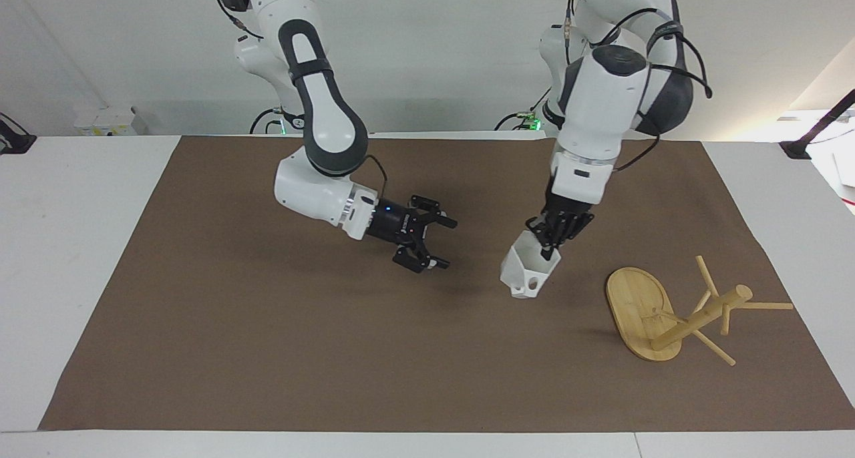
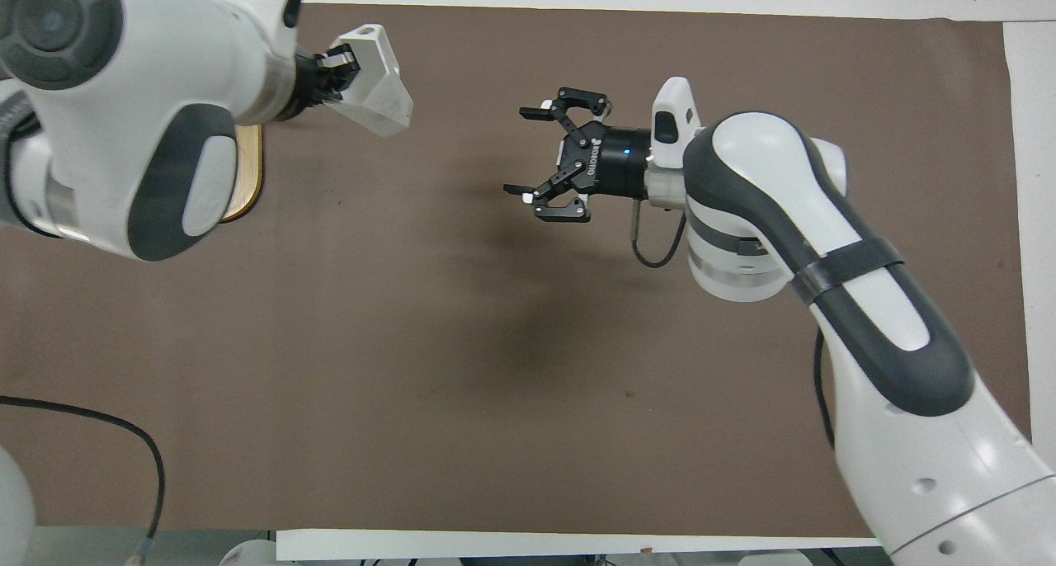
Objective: Hang cup on rack
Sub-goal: 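Open the right gripper while the left gripper carries the cup toward the rack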
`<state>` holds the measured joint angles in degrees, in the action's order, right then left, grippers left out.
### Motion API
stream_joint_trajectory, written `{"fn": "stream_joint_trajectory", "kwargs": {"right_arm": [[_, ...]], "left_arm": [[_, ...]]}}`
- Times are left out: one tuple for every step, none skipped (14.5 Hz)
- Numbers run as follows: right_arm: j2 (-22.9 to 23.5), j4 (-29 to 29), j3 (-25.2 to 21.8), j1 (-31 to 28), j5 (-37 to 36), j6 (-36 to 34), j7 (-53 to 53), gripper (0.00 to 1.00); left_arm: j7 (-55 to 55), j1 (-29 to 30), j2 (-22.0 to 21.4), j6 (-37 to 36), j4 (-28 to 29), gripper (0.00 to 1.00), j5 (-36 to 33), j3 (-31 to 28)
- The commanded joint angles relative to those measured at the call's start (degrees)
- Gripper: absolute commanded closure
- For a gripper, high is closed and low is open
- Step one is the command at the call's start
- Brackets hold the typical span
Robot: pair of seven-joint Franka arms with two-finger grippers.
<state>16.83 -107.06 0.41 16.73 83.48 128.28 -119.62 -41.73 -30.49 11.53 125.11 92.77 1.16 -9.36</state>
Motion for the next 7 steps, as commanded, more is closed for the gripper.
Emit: {"fn": "stream_joint_trajectory", "kwargs": {"right_arm": [[-3.8,-3.0,0.5,-6.9,-13.9,-4.4,1.1,0.0],[-4.3,-2.9,0.5,-8.3,-19.9,-4.7,2.6,0.0],[-5.0,-2.8,0.5,-10.0,-25.0,-4.8,4.8,0.0],[-5.3,-2.6,0.5,-11.8,-29.7,-5.1,6.8,0.0],[-5.7,-2.5,0.5,-13.1,-33.9,-5.9,7.7,0.0],[-5.8,-2.5,0.5,-15.0,-38.9,-6.6,8.1,0.0],[-5.8,-2.1,0.5,-16.7,-42.6,-6.6,8.2,0.0]], "left_arm": [[-0.6,1.7,-7.4,17.8,16.4,1.0,-0.6,0.5],[-0.8,3.0,-9.2,25.5,22.6,1.0,-0.4,0.7],[-0.7,3.8,-10.8,30.5,27.4,1.0,1.0,0.7],[-0.7,4.2,-11.6,35.3,31.1,1.0,4.3,0.7],[-0.7,4.2,-11.2,38.5,32.7,1.0,6.9,0.7],[-0.6,4.3,-9.4,39.0,32.8,1.0,7.7,0.6],[-0.6,4.9,-6.4,40.8,32.5,1.0,8.2,0.7]]}}
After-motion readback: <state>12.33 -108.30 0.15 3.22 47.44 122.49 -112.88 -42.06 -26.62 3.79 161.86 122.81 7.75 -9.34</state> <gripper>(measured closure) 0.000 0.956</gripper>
